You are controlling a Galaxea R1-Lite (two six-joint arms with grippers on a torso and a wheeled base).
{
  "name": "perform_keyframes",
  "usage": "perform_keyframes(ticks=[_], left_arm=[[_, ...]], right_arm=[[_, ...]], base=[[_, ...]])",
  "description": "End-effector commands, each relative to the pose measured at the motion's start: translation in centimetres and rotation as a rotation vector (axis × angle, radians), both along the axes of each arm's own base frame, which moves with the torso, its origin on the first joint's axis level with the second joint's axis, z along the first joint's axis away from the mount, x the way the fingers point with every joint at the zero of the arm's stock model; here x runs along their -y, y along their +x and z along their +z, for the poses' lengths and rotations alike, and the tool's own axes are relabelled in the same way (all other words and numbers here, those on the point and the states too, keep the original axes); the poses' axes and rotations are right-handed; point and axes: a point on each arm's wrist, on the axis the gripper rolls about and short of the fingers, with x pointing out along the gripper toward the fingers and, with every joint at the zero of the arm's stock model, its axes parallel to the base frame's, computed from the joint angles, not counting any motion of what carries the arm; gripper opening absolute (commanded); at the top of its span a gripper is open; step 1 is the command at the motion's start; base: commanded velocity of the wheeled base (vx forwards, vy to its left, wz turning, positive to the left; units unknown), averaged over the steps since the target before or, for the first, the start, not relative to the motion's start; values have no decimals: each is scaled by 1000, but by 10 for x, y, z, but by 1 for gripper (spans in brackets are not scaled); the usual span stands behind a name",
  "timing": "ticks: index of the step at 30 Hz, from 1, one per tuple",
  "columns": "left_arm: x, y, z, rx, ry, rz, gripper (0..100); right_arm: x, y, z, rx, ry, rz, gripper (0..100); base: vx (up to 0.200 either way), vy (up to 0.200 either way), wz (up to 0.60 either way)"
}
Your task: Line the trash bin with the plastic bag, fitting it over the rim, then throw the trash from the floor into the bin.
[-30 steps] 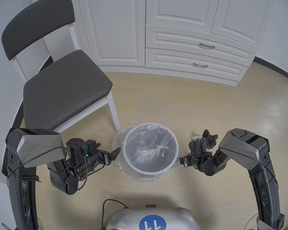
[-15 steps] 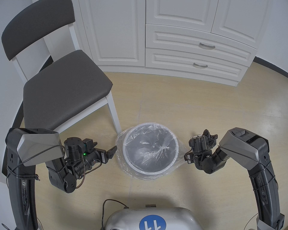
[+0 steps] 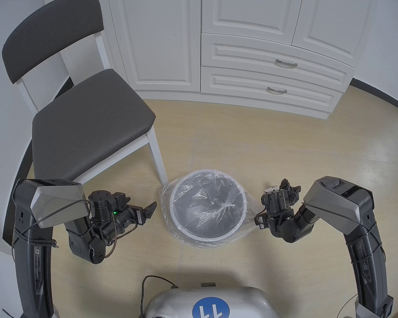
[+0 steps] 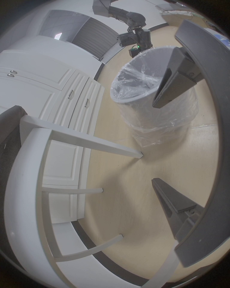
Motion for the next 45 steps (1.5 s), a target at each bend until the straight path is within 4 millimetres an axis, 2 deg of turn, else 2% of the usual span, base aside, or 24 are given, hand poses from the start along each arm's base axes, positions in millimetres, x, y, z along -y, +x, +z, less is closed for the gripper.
perform_keyframes(ticks=[1, 7, 14, 17, 18, 19, 20, 24, 26, 30, 38, 42, 45], left_arm=[[-3, 7, -21, -33, 8, 11, 100], [-1, 17, -43, -49, 18, 11, 100], [4, 39, -50, -81, 25, 17, 100], [10, 63, -58, -98, 32, 16, 100], [10, 63, -58, -98, 32, 16, 100], [14, 80, -59, -99, 31, 15, 100], [16, 87, -60, -108, 34, 16, 100], [17, 106, -66, -143, 41, 20, 100], [17, 118, -77, -159, 51, 23, 100], [22, 132, -84, -164, 87, 4, 100], [34, 133, -85, -174, 109, -22, 100], [27, 127, -85, -184, 161, 14, 100], [21, 122, -79, -182, 188, 47, 100]], right_arm=[[-1, -33, 49, -37, 184, 221, 100], [2, -43, 68, -17, 189, 230, 100], [10, -41, 70, -14, 170, 220, 100], [19, -30, 58, -26, 160, 194, 100], [19, -30, 58, -26, 160, 194, 100], [23, -25, 55, -27, 160, 181, 100], [25, -24, 54, -28, 158, 177, 100], [27, -24, 55, -26, 159, 173, 100], [27, -23, 55, -25, 159, 173, 100], [26, -22, 51, -33, 159, 175, 100], [17, -15, 29, -57, 163, 190, 100], [12, -16, 26, -60, 167, 199, 100], [10, -17, 28, -54, 171, 202, 100]], base=[[0, 0, 0], [0, 0, 0], [0, 0, 0], [0, 0, 0], [0, 0, 0], [0, 0, 0], [0, 0, 0], [0, 0, 0], [0, 0, 0], [0, 0, 0], [0, 0, 0], [0, 0, 0], [0, 0, 0]])
